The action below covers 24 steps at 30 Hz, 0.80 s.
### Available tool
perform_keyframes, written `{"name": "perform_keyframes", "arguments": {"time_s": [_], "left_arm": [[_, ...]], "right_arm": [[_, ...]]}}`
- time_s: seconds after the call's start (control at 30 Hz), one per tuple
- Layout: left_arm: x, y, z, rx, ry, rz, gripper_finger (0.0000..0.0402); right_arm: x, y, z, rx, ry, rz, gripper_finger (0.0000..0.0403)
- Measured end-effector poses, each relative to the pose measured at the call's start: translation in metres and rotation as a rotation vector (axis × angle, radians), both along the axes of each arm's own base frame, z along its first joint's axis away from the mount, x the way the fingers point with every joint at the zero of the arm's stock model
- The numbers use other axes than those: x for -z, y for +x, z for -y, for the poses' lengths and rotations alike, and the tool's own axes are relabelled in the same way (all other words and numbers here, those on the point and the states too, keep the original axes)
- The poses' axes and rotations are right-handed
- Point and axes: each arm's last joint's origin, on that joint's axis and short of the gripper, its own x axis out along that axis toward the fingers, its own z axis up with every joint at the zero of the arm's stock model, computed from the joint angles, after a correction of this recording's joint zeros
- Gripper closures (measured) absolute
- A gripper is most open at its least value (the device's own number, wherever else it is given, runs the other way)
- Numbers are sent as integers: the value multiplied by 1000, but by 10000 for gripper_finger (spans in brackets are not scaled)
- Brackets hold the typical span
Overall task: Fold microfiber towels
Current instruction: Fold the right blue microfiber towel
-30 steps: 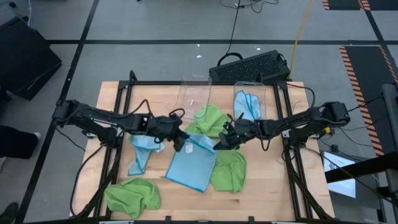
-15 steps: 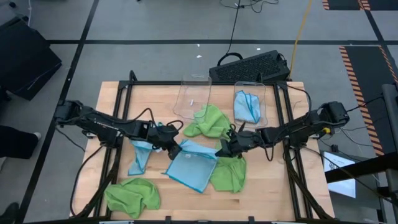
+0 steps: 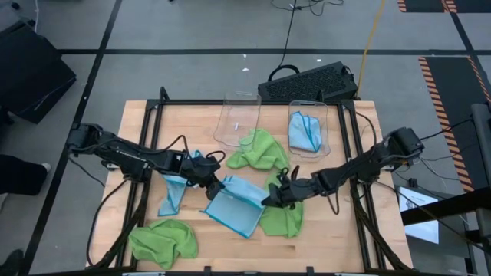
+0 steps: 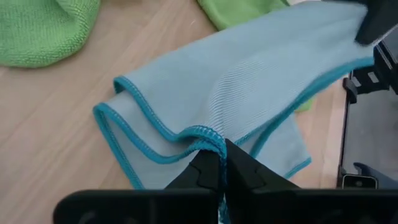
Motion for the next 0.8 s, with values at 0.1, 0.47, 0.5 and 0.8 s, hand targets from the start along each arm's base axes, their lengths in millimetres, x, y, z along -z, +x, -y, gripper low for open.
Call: {"name": "perform_keyframes", "arguments": {"time_s": [0.1,0.47,0.5,0.8], "left_arm": [[0,-1,1,15,11,-4,392],[5,-7,16,86,49,-52,397],[6,-7,17,90,54,-55,397],[21,-4,26,153,69,-106,397]], "right_arm": [[2,5,-8,-14,2,-9,399],[19,29,-37,-49,35,-35,399],[21,30,-39,-51,36,-36,399],[26,30,-51,-49,64,-29,399]]}}
